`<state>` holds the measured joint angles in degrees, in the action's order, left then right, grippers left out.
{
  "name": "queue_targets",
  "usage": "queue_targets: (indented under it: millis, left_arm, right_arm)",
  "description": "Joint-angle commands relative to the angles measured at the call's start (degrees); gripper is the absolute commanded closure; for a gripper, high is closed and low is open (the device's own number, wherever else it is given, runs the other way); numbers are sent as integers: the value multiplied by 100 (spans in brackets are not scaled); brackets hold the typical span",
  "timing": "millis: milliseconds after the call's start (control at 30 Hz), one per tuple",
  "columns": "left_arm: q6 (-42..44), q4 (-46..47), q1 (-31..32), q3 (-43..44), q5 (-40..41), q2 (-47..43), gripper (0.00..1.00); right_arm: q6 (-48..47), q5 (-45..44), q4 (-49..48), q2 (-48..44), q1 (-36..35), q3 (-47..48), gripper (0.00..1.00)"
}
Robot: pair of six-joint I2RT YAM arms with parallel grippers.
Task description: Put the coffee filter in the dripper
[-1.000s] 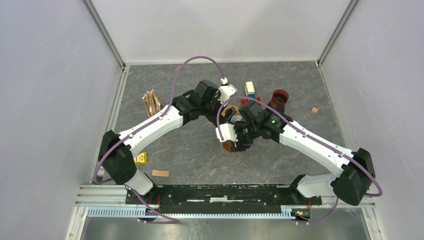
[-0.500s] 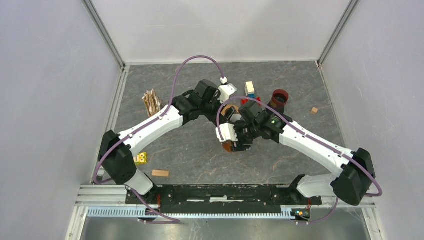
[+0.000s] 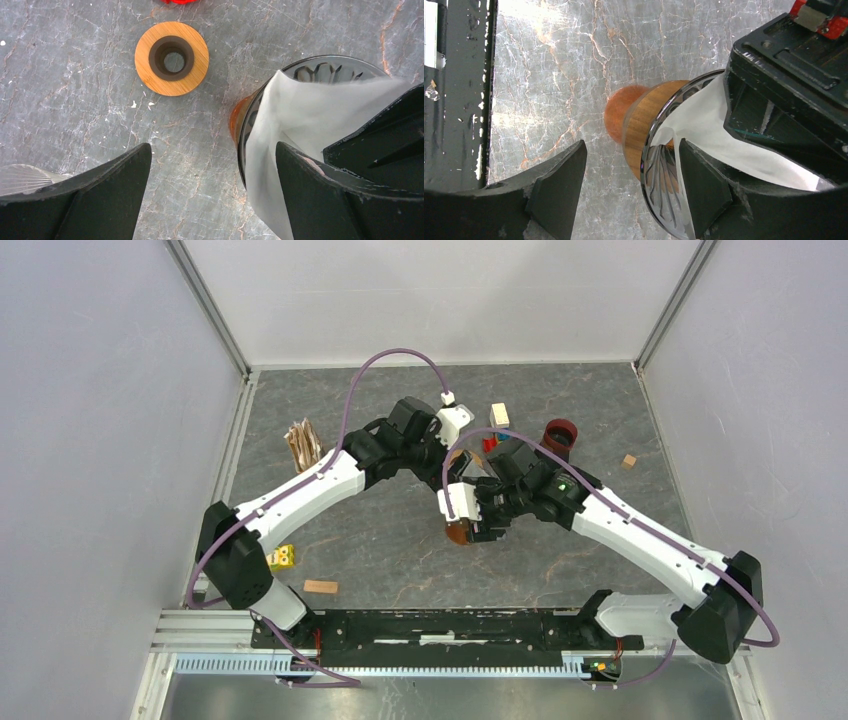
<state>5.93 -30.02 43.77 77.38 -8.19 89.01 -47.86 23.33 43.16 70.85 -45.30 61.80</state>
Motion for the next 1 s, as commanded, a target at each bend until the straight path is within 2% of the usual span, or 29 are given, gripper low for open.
queue_targets:
  millis: [0,967]
  left_arm:
    - [244,110,0,317,-161,-268,0]
    - [371,338,0,19,-333,-847,0]
  right_arm:
    - [110,66,41,-205,12,229,25]
    - [189,280,-207,-93,21,-275,25]
